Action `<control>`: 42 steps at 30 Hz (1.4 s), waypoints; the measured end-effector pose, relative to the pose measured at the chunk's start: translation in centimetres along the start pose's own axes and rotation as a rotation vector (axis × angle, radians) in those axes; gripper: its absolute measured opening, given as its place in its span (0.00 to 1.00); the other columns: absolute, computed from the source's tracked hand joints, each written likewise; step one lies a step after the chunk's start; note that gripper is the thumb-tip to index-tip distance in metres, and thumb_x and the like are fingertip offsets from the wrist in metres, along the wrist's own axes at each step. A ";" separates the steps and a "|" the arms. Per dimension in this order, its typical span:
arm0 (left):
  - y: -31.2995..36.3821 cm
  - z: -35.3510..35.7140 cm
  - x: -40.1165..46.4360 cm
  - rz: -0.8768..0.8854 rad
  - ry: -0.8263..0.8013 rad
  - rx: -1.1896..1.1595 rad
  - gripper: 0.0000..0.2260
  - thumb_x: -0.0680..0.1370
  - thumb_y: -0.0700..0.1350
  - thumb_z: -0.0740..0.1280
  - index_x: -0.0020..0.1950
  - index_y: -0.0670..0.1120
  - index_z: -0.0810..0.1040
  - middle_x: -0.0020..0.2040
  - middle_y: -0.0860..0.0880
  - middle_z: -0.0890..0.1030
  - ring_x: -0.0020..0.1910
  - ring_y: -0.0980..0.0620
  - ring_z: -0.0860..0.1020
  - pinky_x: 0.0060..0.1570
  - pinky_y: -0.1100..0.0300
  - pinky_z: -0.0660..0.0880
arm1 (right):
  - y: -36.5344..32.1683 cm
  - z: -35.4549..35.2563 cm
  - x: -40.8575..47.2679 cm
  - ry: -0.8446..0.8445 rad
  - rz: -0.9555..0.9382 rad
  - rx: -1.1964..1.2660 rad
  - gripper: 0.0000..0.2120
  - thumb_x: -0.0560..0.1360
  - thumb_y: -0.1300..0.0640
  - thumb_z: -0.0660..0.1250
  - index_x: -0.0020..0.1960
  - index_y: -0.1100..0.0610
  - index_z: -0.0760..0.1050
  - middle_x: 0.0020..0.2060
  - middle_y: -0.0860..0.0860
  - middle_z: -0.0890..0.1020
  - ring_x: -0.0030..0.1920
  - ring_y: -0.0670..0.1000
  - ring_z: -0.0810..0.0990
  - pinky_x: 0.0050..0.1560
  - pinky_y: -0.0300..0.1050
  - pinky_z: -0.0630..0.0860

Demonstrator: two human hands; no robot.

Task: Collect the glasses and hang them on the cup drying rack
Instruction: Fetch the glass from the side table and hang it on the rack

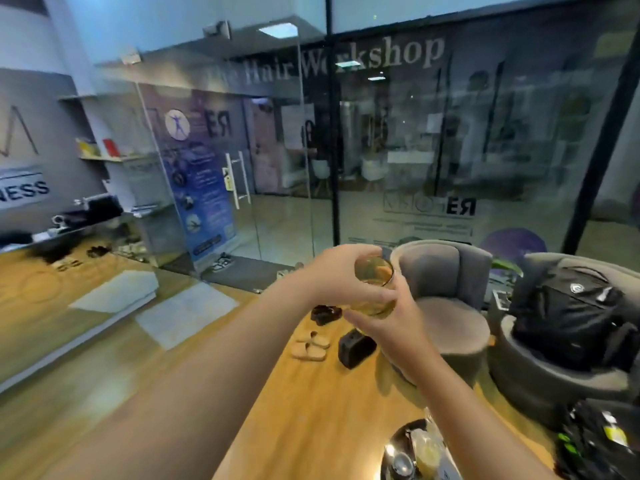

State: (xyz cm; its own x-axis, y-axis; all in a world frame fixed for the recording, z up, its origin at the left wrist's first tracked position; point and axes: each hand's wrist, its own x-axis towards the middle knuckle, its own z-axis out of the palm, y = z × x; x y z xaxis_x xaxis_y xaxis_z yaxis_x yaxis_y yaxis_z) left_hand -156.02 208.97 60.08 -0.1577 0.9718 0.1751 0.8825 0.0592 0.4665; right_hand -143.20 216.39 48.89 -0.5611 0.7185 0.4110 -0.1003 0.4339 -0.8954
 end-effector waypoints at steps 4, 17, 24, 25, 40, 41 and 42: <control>-3.8 -7.9 -7.5 -0.151 0.151 -0.189 0.33 0.76 0.72 0.60 0.78 0.58 0.68 0.74 0.58 0.71 0.69 0.58 0.70 0.59 0.62 0.69 | -5.0 7.5 1.7 -0.093 -0.046 0.036 0.39 0.63 0.42 0.84 0.69 0.41 0.70 0.56 0.40 0.83 0.54 0.37 0.82 0.48 0.33 0.80; -17.2 -25.8 -43.9 -0.668 0.763 -0.045 0.29 0.83 0.65 0.46 0.73 0.53 0.74 0.70 0.51 0.76 0.70 0.50 0.73 0.61 0.55 0.66 | -22.6 39.0 -4.4 -0.560 -0.164 0.319 0.36 0.63 0.41 0.84 0.66 0.37 0.69 0.57 0.41 0.83 0.53 0.38 0.82 0.55 0.45 0.81; -21.9 -31.7 -66.7 -0.893 1.010 0.036 0.27 0.84 0.64 0.48 0.72 0.53 0.76 0.69 0.50 0.78 0.68 0.50 0.73 0.62 0.53 0.67 | -31.6 56.8 -15.2 -0.799 -0.181 0.444 0.33 0.67 0.46 0.84 0.66 0.41 0.70 0.56 0.42 0.82 0.51 0.37 0.82 0.42 0.31 0.78; -22.3 -32.0 -69.5 -0.915 1.046 0.049 0.26 0.84 0.63 0.49 0.71 0.53 0.76 0.67 0.50 0.78 0.67 0.51 0.74 0.62 0.54 0.67 | -32.6 59.1 -16.7 -0.836 -0.179 0.461 0.34 0.67 0.46 0.84 0.67 0.43 0.70 0.56 0.42 0.82 0.50 0.37 0.82 0.41 0.30 0.78; -23.1 -34.8 -101.3 -1.348 1.383 0.354 0.15 0.86 0.52 0.58 0.65 0.48 0.80 0.59 0.50 0.83 0.60 0.52 0.79 0.63 0.54 0.73 | -45.9 89.0 -40.3 -1.402 -0.247 0.644 0.40 0.60 0.39 0.83 0.68 0.41 0.71 0.58 0.42 0.83 0.58 0.45 0.83 0.56 0.46 0.80; -22.8 -35.0 -103.1 -1.400 1.393 0.398 0.17 0.86 0.53 0.59 0.67 0.48 0.80 0.61 0.50 0.83 0.61 0.53 0.78 0.62 0.56 0.73 | -46.9 90.7 -41.7 -1.444 -0.264 0.666 0.40 0.61 0.39 0.83 0.68 0.41 0.70 0.59 0.42 0.83 0.58 0.44 0.82 0.54 0.43 0.79; -22.5 -35.1 -104.9 -1.451 1.403 0.440 0.17 0.86 0.54 0.59 0.69 0.49 0.79 0.63 0.51 0.82 0.62 0.53 0.78 0.63 0.56 0.73 | -47.8 92.3 -43.2 -1.486 -0.281 0.691 0.38 0.62 0.40 0.84 0.67 0.41 0.70 0.59 0.41 0.82 0.57 0.42 0.81 0.51 0.38 0.78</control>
State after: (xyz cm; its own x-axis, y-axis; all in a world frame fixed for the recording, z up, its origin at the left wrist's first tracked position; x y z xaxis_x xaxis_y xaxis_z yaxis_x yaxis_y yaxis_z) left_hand -174.91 97.71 61.68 -0.6554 -0.6072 0.4492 -0.1784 0.7024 0.6891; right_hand -190.04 114.42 58.15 -0.6649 -0.6217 0.4140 -0.4208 -0.1462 -0.8953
